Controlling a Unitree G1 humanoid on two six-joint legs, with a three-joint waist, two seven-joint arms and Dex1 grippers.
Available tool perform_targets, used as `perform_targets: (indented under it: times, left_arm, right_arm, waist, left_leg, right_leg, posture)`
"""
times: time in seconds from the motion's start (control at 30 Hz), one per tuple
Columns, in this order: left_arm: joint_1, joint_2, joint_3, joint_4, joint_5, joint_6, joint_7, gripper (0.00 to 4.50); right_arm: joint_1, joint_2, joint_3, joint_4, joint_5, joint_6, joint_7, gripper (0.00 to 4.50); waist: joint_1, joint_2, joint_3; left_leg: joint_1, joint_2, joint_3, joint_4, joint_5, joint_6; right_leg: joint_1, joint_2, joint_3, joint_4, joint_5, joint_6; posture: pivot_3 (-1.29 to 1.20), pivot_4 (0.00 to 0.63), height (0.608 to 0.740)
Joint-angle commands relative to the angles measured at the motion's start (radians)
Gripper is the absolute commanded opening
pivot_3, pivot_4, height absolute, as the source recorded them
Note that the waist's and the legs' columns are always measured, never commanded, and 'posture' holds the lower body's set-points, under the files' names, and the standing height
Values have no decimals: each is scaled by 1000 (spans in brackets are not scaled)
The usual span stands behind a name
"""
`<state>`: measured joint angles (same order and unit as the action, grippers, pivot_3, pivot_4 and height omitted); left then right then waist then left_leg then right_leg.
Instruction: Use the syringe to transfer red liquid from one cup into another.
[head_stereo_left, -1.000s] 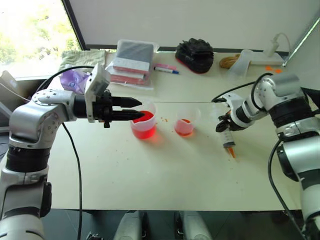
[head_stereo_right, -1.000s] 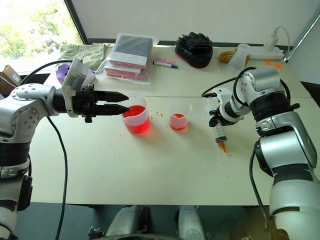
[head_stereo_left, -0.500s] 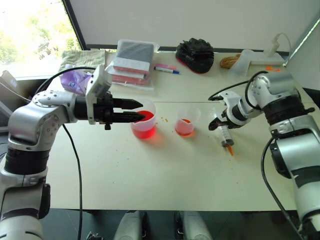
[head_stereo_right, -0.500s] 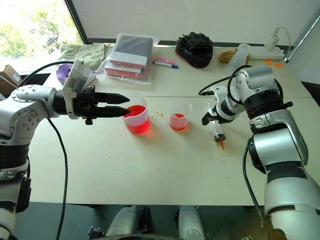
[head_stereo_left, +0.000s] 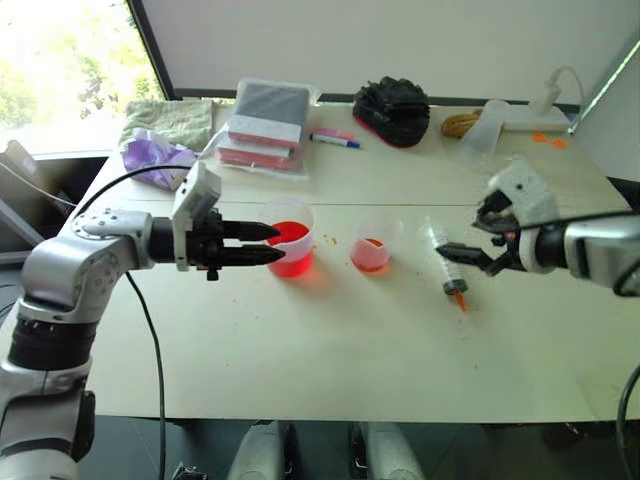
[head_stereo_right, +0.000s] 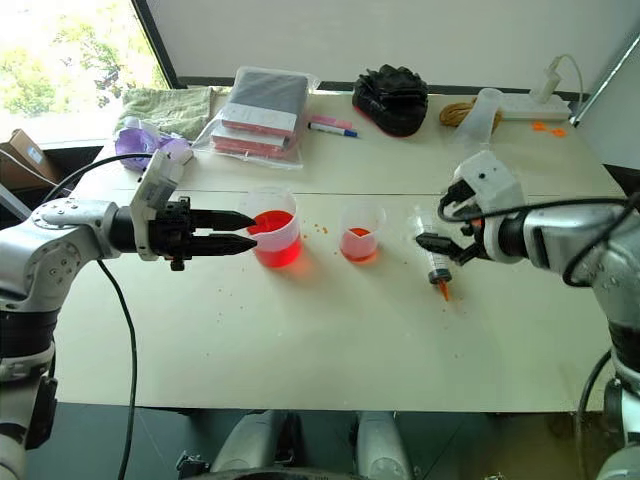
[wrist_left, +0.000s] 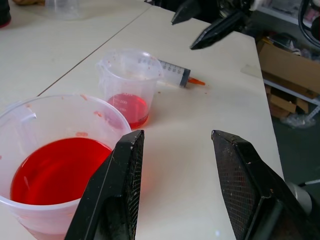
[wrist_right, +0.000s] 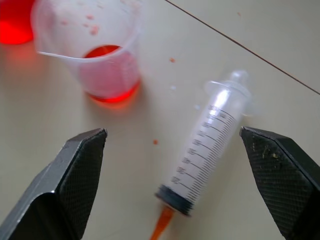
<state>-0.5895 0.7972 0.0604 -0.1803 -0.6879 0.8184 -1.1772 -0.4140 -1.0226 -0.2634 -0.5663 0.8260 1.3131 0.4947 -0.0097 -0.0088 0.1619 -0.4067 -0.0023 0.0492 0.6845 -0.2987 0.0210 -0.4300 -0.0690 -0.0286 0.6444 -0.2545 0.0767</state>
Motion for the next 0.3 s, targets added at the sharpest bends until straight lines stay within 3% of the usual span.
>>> perform_targets:
  times: [0.03,0.3]
  left_arm:
    - [-17,35,40,-16,-21,-8,-14,2235]
    - [-22,84,35,15,-1,-32,-42,2235]
  right_arm:
    - [139,-33,-130,-127,-53,-177,104,4445]
    - [357,-62,-303,-144,-8,-278,339,4445]
  waist:
    - [0,0,0]
    - [1,0,0]
  left_leg:
    - [0,0,0,0,0,0]
    - [2,0,0,0,0,0]
  right_leg:
    - [1,0,0,0,0,0]
    - [2,1,0,0,0,0]
  posture:
    - [0,150,740]
    - [0,150,740]
